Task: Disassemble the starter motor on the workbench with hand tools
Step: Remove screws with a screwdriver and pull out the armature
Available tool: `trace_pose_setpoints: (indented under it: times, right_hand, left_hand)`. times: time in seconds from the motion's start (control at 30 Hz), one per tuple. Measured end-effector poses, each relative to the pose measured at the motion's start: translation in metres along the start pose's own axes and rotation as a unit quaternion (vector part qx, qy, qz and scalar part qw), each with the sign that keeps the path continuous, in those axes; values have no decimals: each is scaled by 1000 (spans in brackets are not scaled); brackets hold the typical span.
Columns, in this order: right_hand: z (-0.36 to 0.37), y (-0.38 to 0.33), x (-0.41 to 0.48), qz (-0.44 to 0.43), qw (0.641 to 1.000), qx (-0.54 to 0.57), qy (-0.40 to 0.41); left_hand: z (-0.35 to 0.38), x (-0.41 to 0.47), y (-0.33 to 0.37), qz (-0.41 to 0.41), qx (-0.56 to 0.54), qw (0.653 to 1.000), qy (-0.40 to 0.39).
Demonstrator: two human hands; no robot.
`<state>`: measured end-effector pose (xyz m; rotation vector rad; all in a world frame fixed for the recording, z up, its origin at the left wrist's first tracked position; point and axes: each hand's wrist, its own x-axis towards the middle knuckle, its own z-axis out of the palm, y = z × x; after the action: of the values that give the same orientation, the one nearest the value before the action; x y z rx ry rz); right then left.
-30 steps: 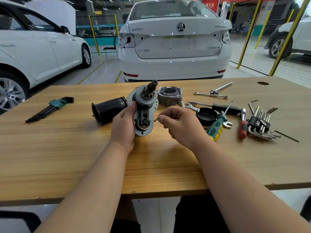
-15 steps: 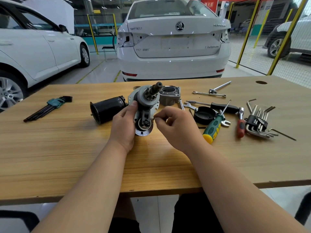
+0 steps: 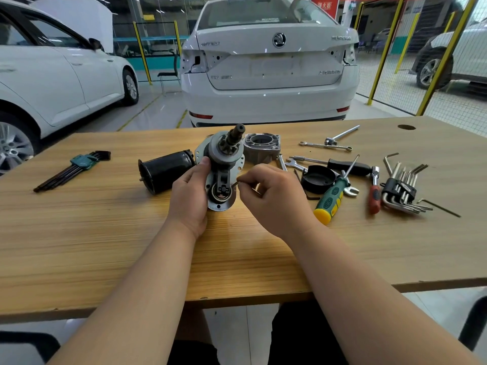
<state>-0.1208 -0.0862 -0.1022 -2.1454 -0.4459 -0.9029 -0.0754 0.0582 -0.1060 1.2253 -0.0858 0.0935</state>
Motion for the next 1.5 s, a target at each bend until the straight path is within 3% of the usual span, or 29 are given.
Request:
trace_pose_setpoints:
  times: [0.67,0.77,0.87,1.03,1.4,1.5]
  right_hand:
    - [2,-11,1,-48,998,-48,5]
    - [1,-18,0,62,997,15,-48]
    - [-2,-25,5,203,962,136,-119]
    - [-11,-29,13,301,911,234,-158]
    - [-16,-23,15,248,929,118,-248]
    - [-20,-19,16,191,947,72,-247]
  left_hand:
    - [-1,1,0,-1,-13,1000,13]
    - [-2,2,0,5,-16,1000,17]
    - [-3,2,-1,9,-13,1000,20]
    - [-5,2,-2,18,0,1000,12]
    - [-12,3,2,19,47,998,-32]
    - [-11,4,5,7,65,997,-51]
